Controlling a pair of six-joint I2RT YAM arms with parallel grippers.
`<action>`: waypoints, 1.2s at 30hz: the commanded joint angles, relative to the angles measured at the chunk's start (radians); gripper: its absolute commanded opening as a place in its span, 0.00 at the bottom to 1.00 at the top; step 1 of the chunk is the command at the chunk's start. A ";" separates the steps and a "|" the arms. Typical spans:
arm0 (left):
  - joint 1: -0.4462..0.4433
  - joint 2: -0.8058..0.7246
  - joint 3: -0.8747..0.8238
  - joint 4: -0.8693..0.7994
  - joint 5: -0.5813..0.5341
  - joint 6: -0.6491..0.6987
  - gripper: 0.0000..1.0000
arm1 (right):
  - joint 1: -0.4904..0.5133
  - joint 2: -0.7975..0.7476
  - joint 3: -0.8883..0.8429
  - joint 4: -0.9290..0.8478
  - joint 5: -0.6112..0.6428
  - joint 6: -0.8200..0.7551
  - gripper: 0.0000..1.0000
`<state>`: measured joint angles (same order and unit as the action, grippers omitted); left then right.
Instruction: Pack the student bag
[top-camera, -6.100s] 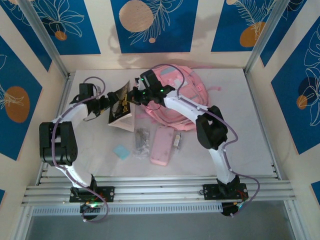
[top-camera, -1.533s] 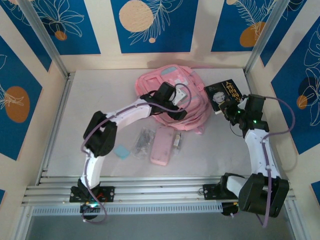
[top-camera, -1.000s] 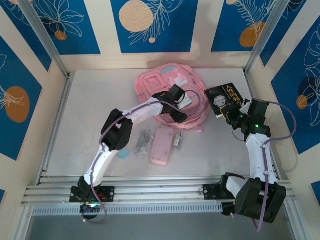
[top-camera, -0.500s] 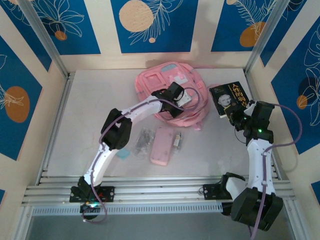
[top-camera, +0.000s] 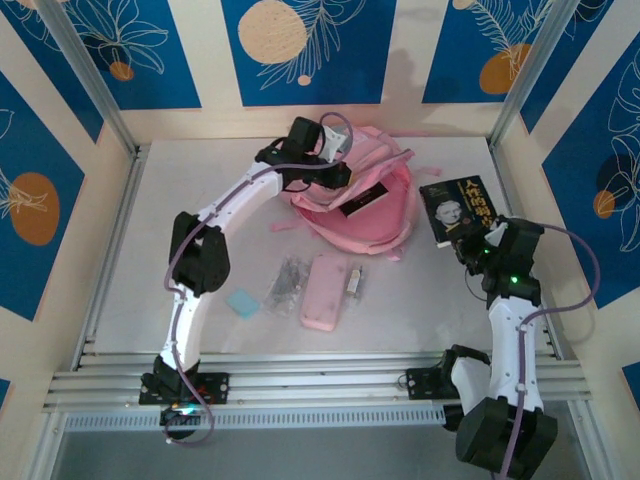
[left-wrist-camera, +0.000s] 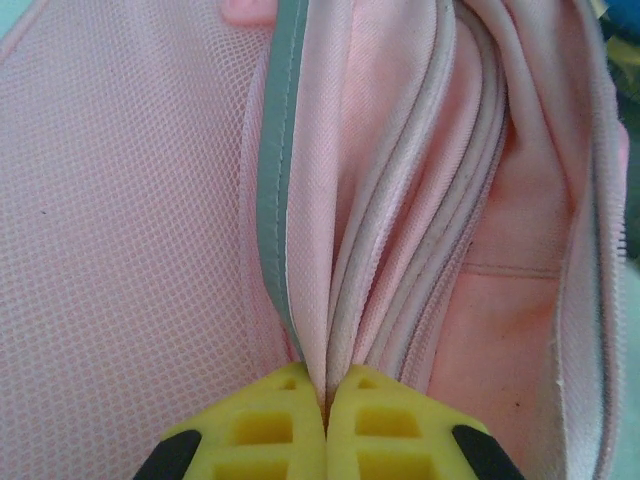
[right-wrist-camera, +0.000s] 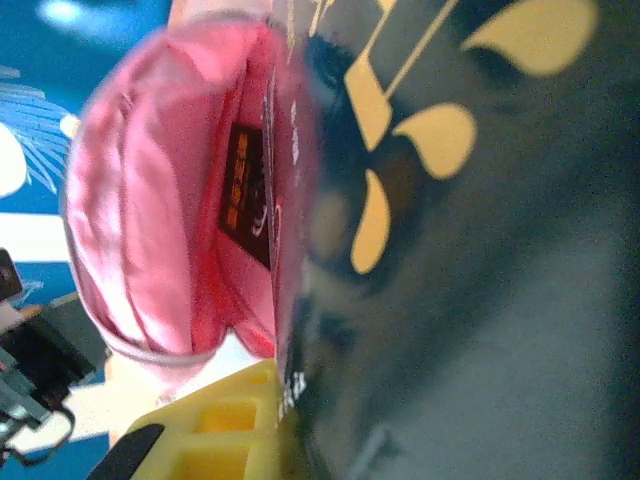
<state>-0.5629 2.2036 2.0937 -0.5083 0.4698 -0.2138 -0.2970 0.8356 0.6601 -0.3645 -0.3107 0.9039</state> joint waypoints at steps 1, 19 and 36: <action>0.008 -0.047 0.043 0.118 0.093 -0.136 0.00 | 0.118 0.021 -0.029 0.238 -0.034 0.083 0.00; 0.010 -0.068 0.004 0.313 0.138 -0.316 0.00 | 0.502 0.842 0.362 0.750 0.010 0.178 0.00; 0.008 -0.076 -0.118 0.450 0.076 -0.396 0.00 | 0.405 0.936 0.456 0.347 0.029 0.046 0.65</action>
<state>-0.5591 2.1876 1.9732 -0.1810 0.5682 -0.5873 0.1345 1.8797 1.1465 0.1188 -0.3214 1.0248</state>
